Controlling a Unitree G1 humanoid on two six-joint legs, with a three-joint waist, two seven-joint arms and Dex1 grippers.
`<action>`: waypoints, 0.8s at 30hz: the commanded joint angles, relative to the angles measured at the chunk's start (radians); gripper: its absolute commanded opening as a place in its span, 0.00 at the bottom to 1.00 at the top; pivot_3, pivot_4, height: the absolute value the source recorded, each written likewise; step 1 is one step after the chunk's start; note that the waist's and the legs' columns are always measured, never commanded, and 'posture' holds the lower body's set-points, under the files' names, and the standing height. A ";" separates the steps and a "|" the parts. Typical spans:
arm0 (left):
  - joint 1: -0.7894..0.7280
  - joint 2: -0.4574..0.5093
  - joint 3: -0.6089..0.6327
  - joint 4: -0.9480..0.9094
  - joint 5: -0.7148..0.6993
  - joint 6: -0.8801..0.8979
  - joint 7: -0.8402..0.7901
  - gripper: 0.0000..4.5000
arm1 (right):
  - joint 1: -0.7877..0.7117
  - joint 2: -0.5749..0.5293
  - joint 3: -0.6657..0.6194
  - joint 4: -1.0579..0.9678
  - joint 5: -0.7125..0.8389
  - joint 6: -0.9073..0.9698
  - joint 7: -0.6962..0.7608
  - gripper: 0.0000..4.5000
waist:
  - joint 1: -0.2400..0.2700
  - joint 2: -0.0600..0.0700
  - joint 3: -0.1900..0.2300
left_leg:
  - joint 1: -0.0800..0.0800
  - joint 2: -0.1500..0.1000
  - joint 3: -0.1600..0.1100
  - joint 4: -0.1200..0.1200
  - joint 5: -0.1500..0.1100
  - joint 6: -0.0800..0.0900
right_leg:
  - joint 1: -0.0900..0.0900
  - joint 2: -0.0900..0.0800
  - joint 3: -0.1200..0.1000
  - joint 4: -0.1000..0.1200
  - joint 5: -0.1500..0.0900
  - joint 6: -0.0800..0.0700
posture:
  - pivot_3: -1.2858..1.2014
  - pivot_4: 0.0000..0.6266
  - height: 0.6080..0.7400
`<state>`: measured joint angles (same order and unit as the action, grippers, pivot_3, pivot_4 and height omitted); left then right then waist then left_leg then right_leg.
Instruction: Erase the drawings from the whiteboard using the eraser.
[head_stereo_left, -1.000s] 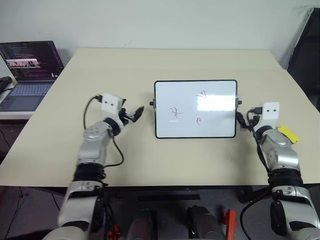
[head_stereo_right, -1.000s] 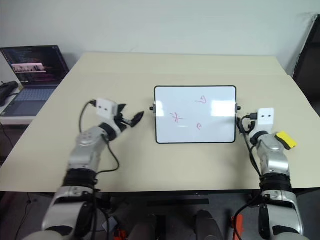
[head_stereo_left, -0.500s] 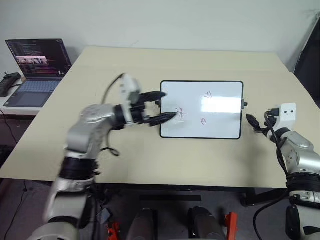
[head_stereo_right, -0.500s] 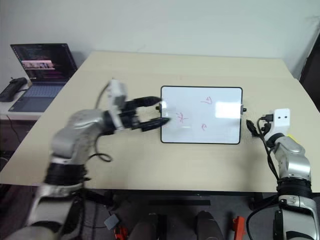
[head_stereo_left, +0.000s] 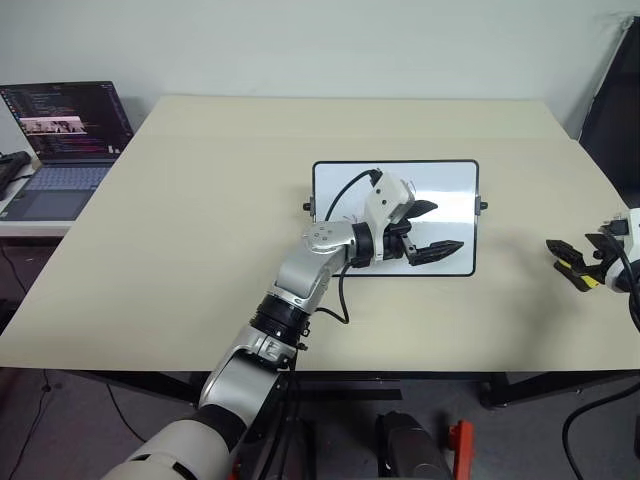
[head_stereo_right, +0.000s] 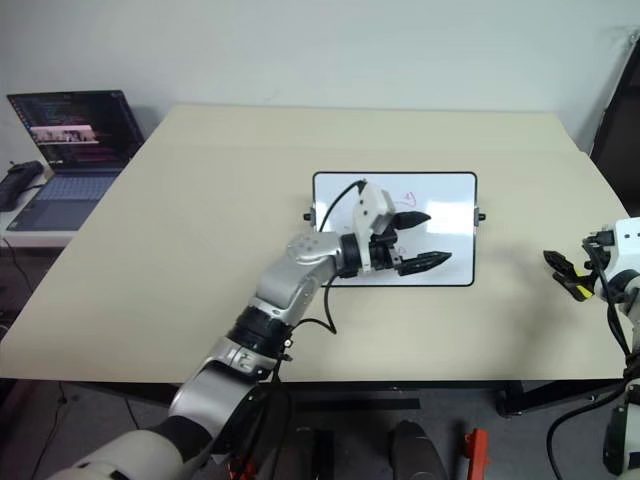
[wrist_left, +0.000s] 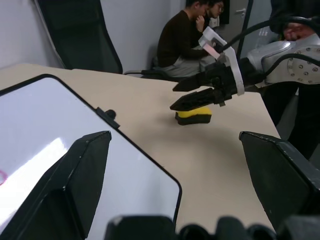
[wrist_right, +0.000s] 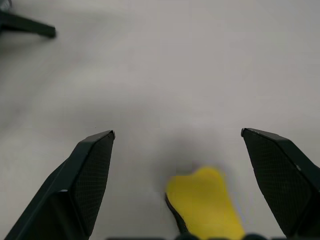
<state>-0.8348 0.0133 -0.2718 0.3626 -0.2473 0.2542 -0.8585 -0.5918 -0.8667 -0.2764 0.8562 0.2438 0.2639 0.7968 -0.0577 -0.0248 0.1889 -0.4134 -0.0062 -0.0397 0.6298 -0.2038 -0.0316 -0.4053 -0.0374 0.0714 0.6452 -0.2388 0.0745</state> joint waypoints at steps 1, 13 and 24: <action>0.001 0.001 -0.002 -0.051 -0.006 0.003 -0.026 1.00 | -0.079 -0.063 0.009 0.094 -0.024 -0.042 0.071 0.99 | -0.001 0.001 0.000 | 0.000 0.000 0.000 0.000 0.000 0.000 | 0.000 0.000 0.000 0.000 0.000 0.000 | 0.52 0.24 1.00; 0.066 0.029 0.002 -0.221 -0.122 0.185 -0.114 1.00 | -0.170 -0.102 0.091 0.308 -0.139 -0.084 0.117 0.99 | 0.000 0.002 -0.001 | 0.000 0.000 0.000 0.000 0.000 0.000 | 0.000 0.000 0.000 0.000 0.001 -0.001 | 0.52 0.24 1.00; 0.098 0.047 -0.001 -0.276 -0.119 0.221 -0.107 1.00 | -0.223 -0.097 0.114 0.368 -0.182 0.000 0.097 0.99 | 0.001 0.003 -0.001 | 0.001 0.000 0.000 0.000 0.000 0.000 | 0.000 0.000 0.000 0.000 0.002 -0.003 | 0.52 0.24 1.00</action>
<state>-0.7380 0.0639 -0.2754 0.1265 -0.3535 0.4769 -0.9696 -0.7925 -0.9401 -0.1580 1.2241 0.0652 0.2488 0.9065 -0.0571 -0.0222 0.1881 -0.4129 -0.0066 -0.0399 0.6301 -0.2037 -0.0319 -0.4048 -0.0376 0.0715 0.6455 -0.2369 0.0713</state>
